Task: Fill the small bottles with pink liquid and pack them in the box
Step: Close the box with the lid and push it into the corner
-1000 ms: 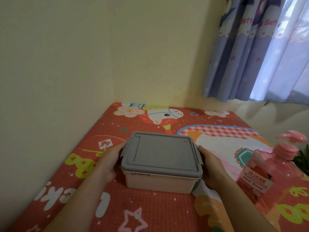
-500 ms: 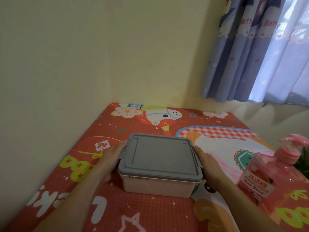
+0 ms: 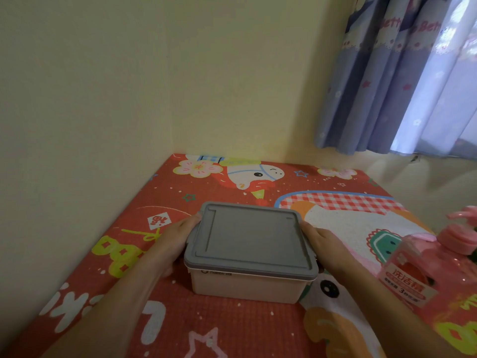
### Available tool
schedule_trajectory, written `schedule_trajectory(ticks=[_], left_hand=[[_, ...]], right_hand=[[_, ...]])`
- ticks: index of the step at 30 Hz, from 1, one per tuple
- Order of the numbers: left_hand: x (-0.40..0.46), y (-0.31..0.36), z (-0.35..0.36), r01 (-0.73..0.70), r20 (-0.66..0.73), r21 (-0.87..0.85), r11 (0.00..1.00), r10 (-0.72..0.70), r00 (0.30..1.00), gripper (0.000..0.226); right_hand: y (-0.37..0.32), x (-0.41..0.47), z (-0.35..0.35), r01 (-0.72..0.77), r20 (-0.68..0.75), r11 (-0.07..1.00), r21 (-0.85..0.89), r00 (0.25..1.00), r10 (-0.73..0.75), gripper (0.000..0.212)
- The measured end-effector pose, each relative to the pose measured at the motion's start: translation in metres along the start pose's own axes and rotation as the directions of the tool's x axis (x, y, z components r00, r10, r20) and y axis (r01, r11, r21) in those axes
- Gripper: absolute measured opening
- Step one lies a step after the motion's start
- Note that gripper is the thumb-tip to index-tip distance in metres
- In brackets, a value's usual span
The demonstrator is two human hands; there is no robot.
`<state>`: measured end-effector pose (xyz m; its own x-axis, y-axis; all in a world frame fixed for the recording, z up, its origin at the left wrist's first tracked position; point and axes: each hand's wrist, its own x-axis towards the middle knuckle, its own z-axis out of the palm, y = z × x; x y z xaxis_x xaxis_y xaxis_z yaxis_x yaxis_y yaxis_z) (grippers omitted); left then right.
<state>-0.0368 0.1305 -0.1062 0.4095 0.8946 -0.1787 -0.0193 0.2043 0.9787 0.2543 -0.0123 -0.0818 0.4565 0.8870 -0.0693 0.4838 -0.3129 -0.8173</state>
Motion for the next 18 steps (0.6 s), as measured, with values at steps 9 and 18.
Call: schedule_trajectory(ticks=[9, 18], left_hand=[[-0.006, 0.005, 0.0, -0.059, -0.058, 0.164, 0.985, 0.069, 0.996, 0.044], [-0.026, 0.019, 0.005, -0.407, 0.061, 0.755, 0.514, 0.563, 0.824, 0.038]], right_hand=[[-0.008, -0.002, -0.003, -0.06, -0.018, 0.989, -0.138, 0.998, 0.058, 0.065], [-0.021, -0.022, -0.006, 0.134, -0.188, 0.844, -0.519, 0.946, -0.266, 0.05]])
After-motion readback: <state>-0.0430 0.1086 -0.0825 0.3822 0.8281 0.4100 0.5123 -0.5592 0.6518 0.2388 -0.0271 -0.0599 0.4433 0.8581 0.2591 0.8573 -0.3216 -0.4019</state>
